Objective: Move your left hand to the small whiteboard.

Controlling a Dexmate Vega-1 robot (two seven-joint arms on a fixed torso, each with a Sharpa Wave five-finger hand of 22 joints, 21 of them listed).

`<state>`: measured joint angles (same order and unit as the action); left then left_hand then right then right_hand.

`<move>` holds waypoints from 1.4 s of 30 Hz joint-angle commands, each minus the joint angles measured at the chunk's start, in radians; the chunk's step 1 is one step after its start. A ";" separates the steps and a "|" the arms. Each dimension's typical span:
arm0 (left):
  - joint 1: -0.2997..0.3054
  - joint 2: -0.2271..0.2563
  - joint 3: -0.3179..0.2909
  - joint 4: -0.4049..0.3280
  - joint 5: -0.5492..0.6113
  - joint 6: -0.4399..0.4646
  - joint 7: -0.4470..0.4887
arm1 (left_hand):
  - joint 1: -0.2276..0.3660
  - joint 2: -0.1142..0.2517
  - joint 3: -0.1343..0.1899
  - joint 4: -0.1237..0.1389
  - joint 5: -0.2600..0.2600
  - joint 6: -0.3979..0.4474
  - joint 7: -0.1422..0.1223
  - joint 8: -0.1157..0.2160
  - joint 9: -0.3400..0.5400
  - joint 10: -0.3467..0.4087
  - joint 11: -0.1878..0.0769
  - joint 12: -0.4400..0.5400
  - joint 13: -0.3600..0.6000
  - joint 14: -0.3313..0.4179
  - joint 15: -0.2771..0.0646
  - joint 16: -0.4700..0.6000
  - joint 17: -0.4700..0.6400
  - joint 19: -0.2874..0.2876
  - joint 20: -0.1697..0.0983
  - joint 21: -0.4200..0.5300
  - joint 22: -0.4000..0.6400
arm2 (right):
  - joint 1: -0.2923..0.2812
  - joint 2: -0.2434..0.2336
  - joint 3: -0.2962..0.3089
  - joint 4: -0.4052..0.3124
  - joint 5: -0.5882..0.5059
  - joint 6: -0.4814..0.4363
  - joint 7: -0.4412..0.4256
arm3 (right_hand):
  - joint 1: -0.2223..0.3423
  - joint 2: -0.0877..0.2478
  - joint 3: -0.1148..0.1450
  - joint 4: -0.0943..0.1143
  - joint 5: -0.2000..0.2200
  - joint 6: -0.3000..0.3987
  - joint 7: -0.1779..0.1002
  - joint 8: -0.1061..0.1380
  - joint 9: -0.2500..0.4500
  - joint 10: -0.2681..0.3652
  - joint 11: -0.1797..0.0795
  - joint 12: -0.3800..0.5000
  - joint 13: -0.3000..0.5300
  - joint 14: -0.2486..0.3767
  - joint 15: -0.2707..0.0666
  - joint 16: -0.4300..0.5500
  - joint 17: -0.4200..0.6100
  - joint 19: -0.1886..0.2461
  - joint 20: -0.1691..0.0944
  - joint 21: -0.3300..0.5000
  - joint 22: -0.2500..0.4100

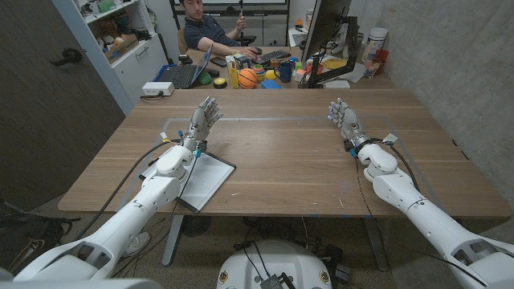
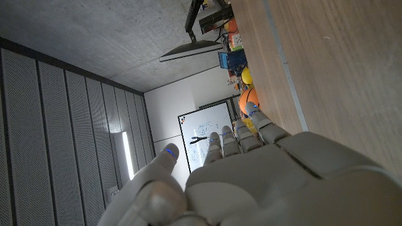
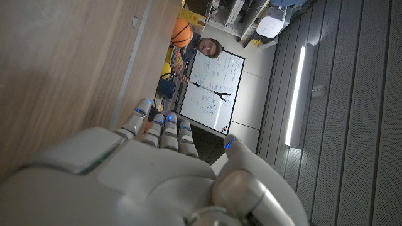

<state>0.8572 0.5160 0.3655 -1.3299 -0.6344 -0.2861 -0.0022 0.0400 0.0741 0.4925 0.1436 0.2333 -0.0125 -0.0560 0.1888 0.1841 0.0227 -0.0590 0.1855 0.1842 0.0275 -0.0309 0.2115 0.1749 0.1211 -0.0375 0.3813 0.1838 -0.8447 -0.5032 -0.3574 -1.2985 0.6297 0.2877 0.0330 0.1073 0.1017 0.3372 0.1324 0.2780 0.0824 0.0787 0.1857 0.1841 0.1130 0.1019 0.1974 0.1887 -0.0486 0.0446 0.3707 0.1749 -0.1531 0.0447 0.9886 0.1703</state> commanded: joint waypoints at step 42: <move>0.179 0.146 -0.087 -0.284 0.563 -0.143 0.404 | 0.017 0.112 0.066 0.022 0.015 0.086 -0.021 0.021 0.003 0.055 -0.049 0.012 0.003 0.038 -0.049 0.007 0.003 0.023 -0.052 -0.015 0.002 | 0.028 0.152 0.134 0.117 -0.125 -0.016 0.124 | 0.020 0.016 0.014 -0.006 0.006 0.009 0.037 0.005 0.004 0.041 0.014 0.010 0.002 0.036 -0.028 -0.009 -0.001 0.035 -0.073 0.002 0.002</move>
<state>0.9736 0.6060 0.3069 -1.5013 -0.2275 -0.4692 0.2855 0.0493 0.0834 0.5482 0.1690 0.2409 0.0701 -0.0734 0.2079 0.1838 0.0720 -0.1077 0.1965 0.1838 0.0600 -0.0375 0.2123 0.1746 0.1446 -0.0357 0.3695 0.1839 -0.8272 -0.3730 -0.2396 -1.2099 0.5155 0.2611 0.1345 0.1247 0.1191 0.3453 0.1241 0.2780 0.0929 0.1040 0.1857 0.1838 0.1467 0.1144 0.2050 0.1884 -0.0193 0.0159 0.3622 0.1722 -0.1198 -0.0245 0.9910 0.1700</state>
